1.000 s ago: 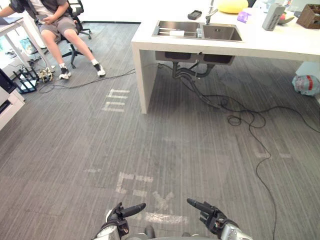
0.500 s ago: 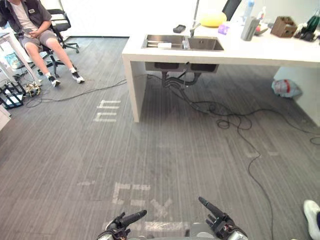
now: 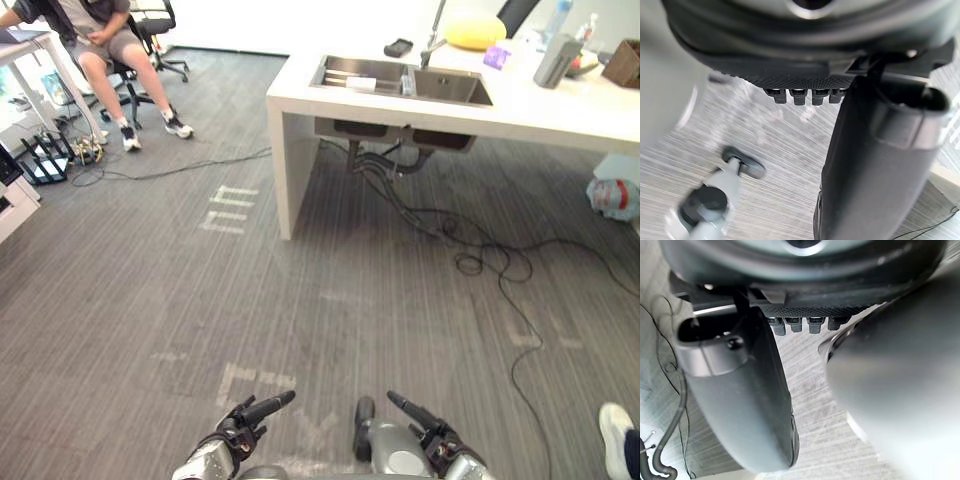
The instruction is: Walk over to the sink, pick up the cup, carry it to the dishwasher, place the cup inside the dishwasher, then close the dishwasher door
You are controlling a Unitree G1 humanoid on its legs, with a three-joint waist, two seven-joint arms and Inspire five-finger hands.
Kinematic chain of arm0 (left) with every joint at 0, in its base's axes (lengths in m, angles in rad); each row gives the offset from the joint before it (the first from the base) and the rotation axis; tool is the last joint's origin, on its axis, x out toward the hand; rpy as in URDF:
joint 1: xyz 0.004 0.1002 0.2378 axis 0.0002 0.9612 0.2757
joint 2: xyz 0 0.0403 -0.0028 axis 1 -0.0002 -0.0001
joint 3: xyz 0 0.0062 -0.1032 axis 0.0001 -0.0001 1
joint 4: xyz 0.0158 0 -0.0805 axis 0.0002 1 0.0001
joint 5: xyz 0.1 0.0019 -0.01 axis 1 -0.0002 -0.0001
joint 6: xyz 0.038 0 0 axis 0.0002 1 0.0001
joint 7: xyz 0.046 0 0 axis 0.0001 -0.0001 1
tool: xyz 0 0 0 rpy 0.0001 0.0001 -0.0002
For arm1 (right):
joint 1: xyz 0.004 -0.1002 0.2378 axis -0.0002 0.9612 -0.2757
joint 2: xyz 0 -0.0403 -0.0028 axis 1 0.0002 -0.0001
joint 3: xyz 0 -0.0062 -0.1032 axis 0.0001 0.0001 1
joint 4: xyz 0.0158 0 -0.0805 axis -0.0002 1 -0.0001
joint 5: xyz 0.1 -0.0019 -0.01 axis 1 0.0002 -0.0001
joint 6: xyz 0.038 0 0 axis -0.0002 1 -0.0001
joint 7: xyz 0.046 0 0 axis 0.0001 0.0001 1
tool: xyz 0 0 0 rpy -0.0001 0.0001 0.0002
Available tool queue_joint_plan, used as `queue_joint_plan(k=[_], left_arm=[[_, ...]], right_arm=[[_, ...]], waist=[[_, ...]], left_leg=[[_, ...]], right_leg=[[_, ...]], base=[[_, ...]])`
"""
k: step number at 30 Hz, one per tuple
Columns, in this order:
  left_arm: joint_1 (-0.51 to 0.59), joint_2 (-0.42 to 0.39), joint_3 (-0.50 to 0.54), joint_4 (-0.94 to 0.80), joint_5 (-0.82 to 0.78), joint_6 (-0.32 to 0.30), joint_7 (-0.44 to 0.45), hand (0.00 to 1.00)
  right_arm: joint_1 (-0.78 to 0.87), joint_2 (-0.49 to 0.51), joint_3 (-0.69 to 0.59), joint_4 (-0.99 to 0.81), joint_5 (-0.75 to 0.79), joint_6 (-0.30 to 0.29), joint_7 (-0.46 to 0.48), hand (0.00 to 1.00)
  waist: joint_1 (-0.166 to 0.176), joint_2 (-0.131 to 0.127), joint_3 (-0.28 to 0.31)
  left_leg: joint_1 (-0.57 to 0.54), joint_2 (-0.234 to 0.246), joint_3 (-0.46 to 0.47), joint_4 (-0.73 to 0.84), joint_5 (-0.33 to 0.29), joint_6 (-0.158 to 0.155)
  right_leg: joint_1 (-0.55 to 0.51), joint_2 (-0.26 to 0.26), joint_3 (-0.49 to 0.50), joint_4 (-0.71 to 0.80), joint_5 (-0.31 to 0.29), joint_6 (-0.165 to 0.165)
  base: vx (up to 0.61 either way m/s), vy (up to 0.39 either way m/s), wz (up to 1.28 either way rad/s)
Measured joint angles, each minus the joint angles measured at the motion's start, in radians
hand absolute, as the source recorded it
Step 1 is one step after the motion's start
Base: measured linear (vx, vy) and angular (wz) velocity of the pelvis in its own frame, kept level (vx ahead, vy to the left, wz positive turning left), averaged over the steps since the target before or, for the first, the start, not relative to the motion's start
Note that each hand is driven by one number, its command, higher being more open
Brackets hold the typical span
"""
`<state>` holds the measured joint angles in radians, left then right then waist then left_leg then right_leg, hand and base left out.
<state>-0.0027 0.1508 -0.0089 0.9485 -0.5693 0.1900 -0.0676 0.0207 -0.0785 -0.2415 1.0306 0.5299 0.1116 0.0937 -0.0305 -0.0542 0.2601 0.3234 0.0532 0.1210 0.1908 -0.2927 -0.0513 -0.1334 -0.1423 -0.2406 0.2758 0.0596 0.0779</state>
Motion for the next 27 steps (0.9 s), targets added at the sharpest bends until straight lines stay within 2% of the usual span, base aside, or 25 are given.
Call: queue_joint_plan(k=[1, 2, 3, 5, 6, 7, 8, 9, 10, 11, 12, 13, 14, 15, 16, 18, 19, 21, 22, 23, 24, 25, 26, 27], left_arm=[[0.0, -0.005, 0.0, 0.002, 0.001, 0.005, -0.001, 1.0], [0.003, -0.02, 0.001, 0.016, 0.003, 0.007, -0.002, 1.0], [0.006, -0.033, 0.006, 0.045, 0.004, 0.008, -0.003, 1.0], [0.025, -0.051, 0.028, 0.069, 0.007, -0.006, -0.011, 1.0], [0.016, -0.053, 0.069, 0.076, 0.014, -0.053, -0.035, 1.0], [0.013, -0.056, 0.079, 0.077, 0.014, -0.075, -0.037, 1.0], [0.014, -0.067, 0.085, 0.077, 0.014, -0.115, -0.041, 1.0], [0.014, -0.074, 0.092, 0.073, 0.014, -0.129, -0.043, 1.0], [0.014, -0.085, 0.1, 0.057, 0.008, -0.15, -0.049, 1.0], [0.015, -0.088, 0.099, 0.045, 0.002, -0.153, -0.052, 1.0], [0.017, -0.097, 0.1, 0.017, 0.001, -0.155, -0.061, 1.0], [0.02, -0.106, 0.1, -0.011, 0.001, -0.157, -0.063, 1.0], [0.02, -0.109, 0.102, -0.019, 0.001, -0.16, -0.063, 1.0], [0.02, -0.119, 0.109, -0.032, 0.002, -0.162, -0.062, 1.0], [0.02, -0.124, 0.118, -0.036, 0.001, -0.162, -0.061, 1.0], [0.016, -0.14, 0.136, -0.05, -0.011, -0.157, -0.046, 1.0], [0.013, -0.14, 0.136, -0.051, -0.018, -0.154, -0.043, 1.0], [0.004, -0.134, 0.13, -0.047, -0.044, -0.144, -0.038, 1.0], [0.001, -0.127, 0.129, -0.044, -0.049, -0.139, -0.036, 1.0], [-0.004, -0.116, 0.129, -0.048, -0.061, -0.129, -0.027, 1.0], [-0.013, -0.11, 0.13, -0.051, -0.063, -0.128, -0.023, 1.0], [-0.018, -0.11, 0.132, -0.051, -0.065, -0.127, -0.021, 1.0], [-0.024, -0.106, 0.135, -0.052, -0.076, -0.122, -0.02, 1.0], [-0.028, -0.105, 0.137, -0.05, -0.079, -0.109, -0.016, 1.0]], right_arm=[[0.002, 0.0, -0.008, 0.0, 0.0, 0.006, 0.0, 1.0], [0.003, -0.001, -0.022, 0.001, 0.0, 0.013, 0.0, 1.0], [0.012, 0.002, -0.036, 0.001, 0.0, 0.017, 0.001, 1.0], [0.028, 0.008, -0.048, 0.003, -0.001, 0.019, 0.003, 1.0], [0.027, -0.003, -0.052, 0.024, -0.003, 0.019, 0.004, 1.0], [0.03, -0.007, -0.05, 0.026, -0.004, 0.019, 0.006, 1.0], [0.041, -0.019, -0.045, 0.026, -0.007, 0.017, 0.011, 1.0], [0.044, -0.034, -0.035, 0.027, -0.014, 0.016, 0.014, 1.0], [0.044, -0.057, -0.026, 0.045, -0.026, 0.014, 0.017, 1.0], [0.043, -0.06, -0.026, 0.053, -0.027, 0.014, 0.017, 1.0], [0.036, -0.059, -0.026, 0.067, -0.027, 0.013, 0.019, 1.0], [0.024, -0.057, -0.026, 0.072, -0.027, 0.013, 0.022, 1.0], [0.019, -0.052, -0.026, 0.071, -0.027, 0.013, 0.023, 1.0], [0.006, -0.046, -0.025, 0.068, -0.031, 0.014, 0.028, 1.0], [0.0, -0.045, -0.025, 0.064, -0.031, 0.014, 0.028, 1.0], [-0.013, -0.046, -0.028, 0.038, -0.031, 0.013, 0.027, 1.0], [-0.01, -0.048, -0.028, 0.034, -0.031, 0.013, 0.028, 1.0], [0.018, -0.054, -0.027, 0.035, -0.031, 0.017, 0.031, 1.0], [0.024, -0.048, -0.027, 0.035, -0.031, 0.017, 0.032, 1.0], [0.025, -0.041, -0.019, 0.034, -0.031, 0.02, 0.037, 1.0], [0.017, -0.041, -0.004, 0.029, -0.032, 0.022, 0.044, 1.0], [0.009, -0.042, -0.004, 0.028, -0.032, 0.024, 0.048, 1.0], [-0.001, -0.041, 0.005, 0.029, -0.032, 0.027, 0.05, 1.0], [-0.006, -0.042, 0.011, 0.029, -0.043, 0.032, 0.05, 1.0]], waist=[[-0.005, 0.013, -0.006], [-0.01, 0.032, -0.015], [-0.012, 0.055, -0.029], [-0.008, 0.072, -0.055], [-0.009, 0.073, -0.056], [-0.011, 0.079, -0.054], [-0.012, 0.097, -0.052], [-0.012, 0.108, -0.049], [-0.011, 0.13, -0.042], [-0.008, 0.131, -0.042], [0.007, 0.131, -0.042], [0.028, 0.13, -0.04], [0.037, 0.13, -0.04], [0.043, 0.126, -0.037], [0.043, 0.125, -0.036], [0.043, 0.122, -0.012], [0.042, 0.125, -0.007], [0.042, 0.136, -0.001], [0.042, 0.131, 0.005], [0.046, 0.112, 0.01], [0.049, 0.094, 0.013], [0.048, 0.095, 0.015], [0.045, 0.096, 0.015], [0.046, 0.089, 0.015]], left_leg=[[0.007, 0.019, -0.002, -0.001, -0.011, -0.016], [0.024, 0.059, -0.002, -0.016, -0.024, -0.034], [0.045, 0.101, -0.003, -0.037, -0.033, -0.034], [0.029, 0.143, -0.011, 0.023, -0.039, -0.024], [-0.114, 0.174, -0.047, 0.317, -0.008, -0.04], [-0.169, 0.184, -0.066, 0.436, 0.035, -0.063], [-0.272, 0.212, -0.084, 0.655, 0.139, -0.093], [-0.319, 0.226, -0.082, 0.76, 0.145, -0.085], [-0.414, 0.216, -0.08, 0.924, 0.132, -0.067], [-0.442, 0.199, -0.076, 0.939, 0.127, -0.061], [-0.49, 0.164, -0.053, 0.901, 0.117, -0.059], [-0.524, 0.14, -0.014, 0.791, 0.095, -0.058], [-0.534, 0.127, 0.003, 0.705, 0.088, -0.053], [-0.539, 0.091, 0.015, 0.498, 0.091, -0.05], [-0.538, 0.071, 0.014, 0.389, 0.097, -0.05], [-0.528, 0.017, 0.011, 0.007, 0.219, -0.062], [-0.531, 0.015, 0.014, -0.045, 0.239, -0.07], [-0.527, 0.033, 0.056, -0.082, 0.255, -0.06], [-0.515, 0.035, 0.06, -0.07, 0.321, -0.028], [-0.501, 0.016, 0.073, -0.051, 0.379, 0.007], [-0.524, -0.005, 0.074, -0.006, 0.383, 0.014], [-0.539, -0.008, 0.076, 0.022, 0.383, 0.015], [-0.562, -0.012, 0.083, 0.068, 0.371, 0.032], [-0.558, -0.032, 0.091, 0.084, 0.345, 0.07]], right_leg=[[-0.004, 0.016, -0.005, 0.022, -0.013, -0.021], [-0.01, 0.051, -0.021, 0.055, -0.052, -0.078], [-0.008, 0.093, -0.041, 0.071, -0.087, -0.114], [-0.005, 0.148, -0.054, 0.061, -0.115, -0.152], [0.03, 0.167, -0.061, 0.019, -0.122, -0.161], [0.056, 0.175, -0.063, -0.007, -0.123, -0.161], [0.115, 0.196, -0.062, -0.059, -0.127, -0.167], [0.145, 0.209, -0.06, -0.081, -0.129, -0.173], [0.224, 0.228, -0.046, -0.127, -0.135, -0.206], [0.249, 0.229, -0.038, -0.14, -0.14, -0.215], [0.285, 0.229, -0.012, -0.162, -0.148, -0.218], [0.307, 0.227, 0.025, -0.174, -0.144, -0.191], [0.315, 0.226, 0.044, -0.181, -0.144, -0.187], [0.333, 0.218, 0.076, -0.196, -0.146, -0.184], [0.341, 0.212, 0.089, -0.201, -0.149, -0.18], [0.392, 0.181, 0.137, -0.239, -0.163, -0.162], [0.407, 0.178, 0.141, -0.247, -0.17, -0.151], [0.488, 0.181, 0.148, -0.253, -0.232, -0.116], [0.512, 0.175, 0.152, -0.244, -0.259, -0.108], [0.521, 0.148, 0.16, -0.204, -0.305, -0.095], [0.506, 0.124, 0.173, -0.168, -0.331, -0.098], [0.497, 0.119, 0.179, -0.152, -0.333, -0.098], [0.479, 0.107, 0.185, -0.115, -0.332, -0.097], [0.461, 0.085, 0.19, -0.055, -0.332, -0.097]], base=[[0.28, -0.308, 0.11], [0.32, -0.308, 0.04], [0.32, -0.305, 0.0], [0.35, -0.28, -0.06], [0.34, -0.259, -0.05], [0.39, -0.238, 0.04], [0.28, -0.131, 0.07], [0.43, -0.133, 0.01], [0.29, -0.065, -0.08], [0.43, -0.084, -0.29], [0.33, -0.039, -0.67], [0.32, -0.017, -0.85], [0.39, 0.034, -0.95], [0.27, 0.037, -0.67], [0.35, 0.073, -0.72], [0.39, 0.164, -0.54], [0.43, 0.224, -0.25], [0.34, 0.2, -0.02], [0.34, 0.204, -0.01], [0.51, 0.304, -0.12], [0.41, 0.242, -0.16], [0.46, 0.289, -0.09], [0.36, 0.25, 0.05], [0.36, 0.258, 0.09]])
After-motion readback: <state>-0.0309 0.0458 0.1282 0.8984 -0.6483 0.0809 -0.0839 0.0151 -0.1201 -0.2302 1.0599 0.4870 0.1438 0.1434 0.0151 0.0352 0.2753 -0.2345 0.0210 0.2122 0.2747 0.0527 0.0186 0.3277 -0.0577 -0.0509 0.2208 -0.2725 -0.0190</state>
